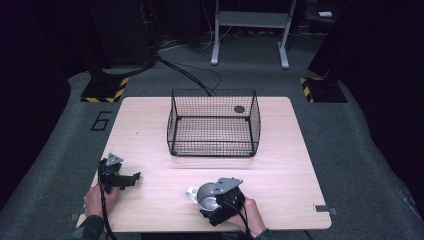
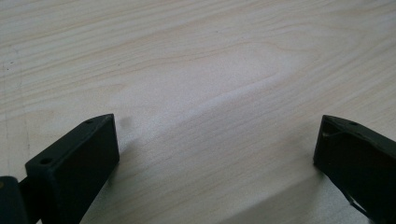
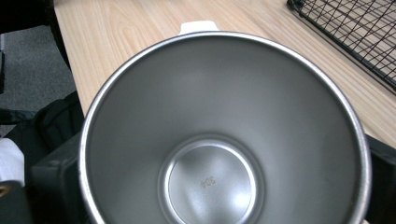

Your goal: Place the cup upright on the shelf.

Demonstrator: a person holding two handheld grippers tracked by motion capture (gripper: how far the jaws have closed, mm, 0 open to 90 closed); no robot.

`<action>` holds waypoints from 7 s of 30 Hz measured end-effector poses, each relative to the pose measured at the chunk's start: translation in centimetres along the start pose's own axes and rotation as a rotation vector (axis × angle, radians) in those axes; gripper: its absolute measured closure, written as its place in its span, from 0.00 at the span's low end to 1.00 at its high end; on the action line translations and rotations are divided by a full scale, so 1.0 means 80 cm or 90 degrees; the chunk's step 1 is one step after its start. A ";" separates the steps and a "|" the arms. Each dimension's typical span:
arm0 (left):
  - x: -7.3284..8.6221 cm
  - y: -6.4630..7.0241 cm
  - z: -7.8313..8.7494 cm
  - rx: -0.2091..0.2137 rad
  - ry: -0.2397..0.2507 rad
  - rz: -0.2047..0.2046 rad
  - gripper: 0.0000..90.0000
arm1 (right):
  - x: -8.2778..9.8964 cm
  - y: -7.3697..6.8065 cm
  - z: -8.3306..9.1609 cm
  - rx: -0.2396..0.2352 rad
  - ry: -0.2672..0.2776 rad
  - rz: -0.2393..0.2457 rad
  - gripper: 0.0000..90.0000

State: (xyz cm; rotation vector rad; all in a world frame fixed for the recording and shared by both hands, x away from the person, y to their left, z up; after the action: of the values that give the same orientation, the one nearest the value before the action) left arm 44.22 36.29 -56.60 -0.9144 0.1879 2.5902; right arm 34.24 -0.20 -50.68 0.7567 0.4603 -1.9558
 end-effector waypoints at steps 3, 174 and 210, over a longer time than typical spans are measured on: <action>0.000 0.000 0.000 0.000 0.000 0.000 0.00 | 0.000 -0.003 0.002 0.001 -0.001 -0.004 0.06; 0.000 -0.001 0.001 0.000 -0.005 -0.005 0.00 | -0.156 0.230 0.067 0.156 0.068 -0.156 0.07; 0.000 -0.001 0.001 0.000 -0.004 -0.006 0.00 | -0.149 0.292 -0.020 0.154 -0.028 -0.232 0.07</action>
State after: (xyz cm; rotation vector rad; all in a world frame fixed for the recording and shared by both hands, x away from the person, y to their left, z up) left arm 44.21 36.36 -56.58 -0.9039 0.1820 2.5843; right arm 59.52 -2.61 -43.94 0.8219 0.3558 -2.3951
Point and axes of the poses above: each handheld gripper's, and its own axes: z roughly backward along the jaws, x roughly out of its underside, y roughly to its right, the point moved 5 cm from there along -z, roughly forward along the jaws, and after that the axes turned 7 degrees about -y, right-handed, at the moved point
